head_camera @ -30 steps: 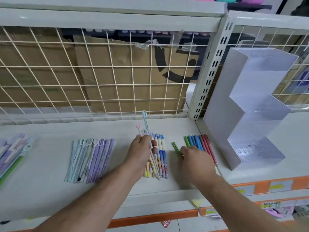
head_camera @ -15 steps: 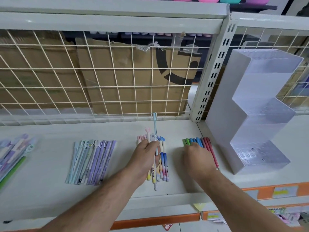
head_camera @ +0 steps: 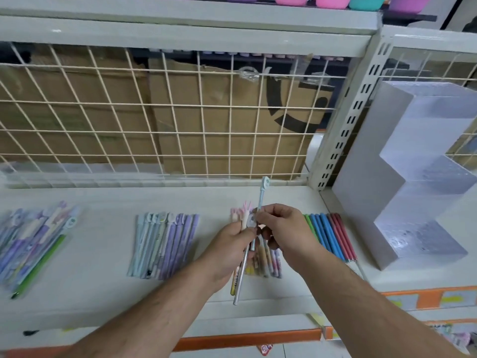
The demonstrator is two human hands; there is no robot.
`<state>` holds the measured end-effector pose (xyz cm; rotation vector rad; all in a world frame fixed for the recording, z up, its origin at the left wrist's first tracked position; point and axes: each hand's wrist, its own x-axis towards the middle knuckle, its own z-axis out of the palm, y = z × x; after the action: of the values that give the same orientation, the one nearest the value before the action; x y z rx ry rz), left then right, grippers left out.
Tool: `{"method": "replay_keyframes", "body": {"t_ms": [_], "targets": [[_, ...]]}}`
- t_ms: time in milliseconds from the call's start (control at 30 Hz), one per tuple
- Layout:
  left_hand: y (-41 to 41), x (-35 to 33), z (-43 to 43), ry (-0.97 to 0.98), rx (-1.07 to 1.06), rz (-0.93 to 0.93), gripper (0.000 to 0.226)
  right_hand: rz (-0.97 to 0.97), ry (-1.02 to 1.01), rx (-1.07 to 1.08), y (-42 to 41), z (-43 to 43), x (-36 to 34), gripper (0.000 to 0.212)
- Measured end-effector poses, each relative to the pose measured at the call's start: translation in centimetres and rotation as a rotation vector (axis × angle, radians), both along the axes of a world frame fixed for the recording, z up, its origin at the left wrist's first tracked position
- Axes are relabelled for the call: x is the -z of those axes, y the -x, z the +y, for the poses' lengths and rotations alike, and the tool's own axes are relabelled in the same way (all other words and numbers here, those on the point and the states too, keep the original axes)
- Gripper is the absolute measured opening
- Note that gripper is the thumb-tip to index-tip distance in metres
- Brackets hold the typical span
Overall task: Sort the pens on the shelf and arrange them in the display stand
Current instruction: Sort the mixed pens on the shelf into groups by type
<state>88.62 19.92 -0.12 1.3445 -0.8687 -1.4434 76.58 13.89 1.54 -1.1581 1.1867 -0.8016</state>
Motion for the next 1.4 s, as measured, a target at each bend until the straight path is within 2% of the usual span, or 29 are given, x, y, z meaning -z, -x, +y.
{"method": "replay_keyframes", "body": {"t_ms": [167,333,533,667,867,1033,1100,1200,1300,1400], "targets": [[-4.3,0.4,1.2,-0.088,-0.203,-0.021,0.017,0.025,-0.015,0.027,-3.9,0.9,0.4,0.020],[-9.6,1.5,2.8,-0.107,-0.348,-0.076,0.015,0.181,0.054,-0.092,-9.2,2.5,1.8,0.013],[-15.4,1.2,5.0,-0.143,-0.526,0.065,0.020,0.391,0.130,-0.195,-16.0,3.9,4.3,0.011],[-18.4,1.4,6.2,-0.177,-0.534,0.147,0.025,0.541,0.209,-0.265,-19.1,4.1,5.0,0.025],[-21.0,1.4,6.7,-0.146,-0.464,0.246,0.021,0.601,0.206,-0.296,-21.4,4.6,5.2,0.021],[-21.8,1.6,6.4,-0.102,-0.444,0.223,0.022,0.561,0.253,-0.154,-21.4,5.9,4.3,0.020],[-21.9,1.9,6.1,-0.085,-0.455,0.159,0.016,0.452,0.208,-0.144,-21.0,6.7,3.4,0.019],[-22.0,2.3,5.7,-0.081,-0.451,0.106,0.013,0.262,0.071,-0.238,-20.7,7.9,2.2,0.014],[-21.6,2.4,5.3,-0.084,-0.427,0.128,0.013,0.257,0.034,-0.293,-20.7,8.7,2.2,0.025],[-21.2,2.7,5.1,-0.084,-0.391,0.121,0.014,0.276,0.061,-0.253,-20.4,8.7,2.6,0.022]]}}
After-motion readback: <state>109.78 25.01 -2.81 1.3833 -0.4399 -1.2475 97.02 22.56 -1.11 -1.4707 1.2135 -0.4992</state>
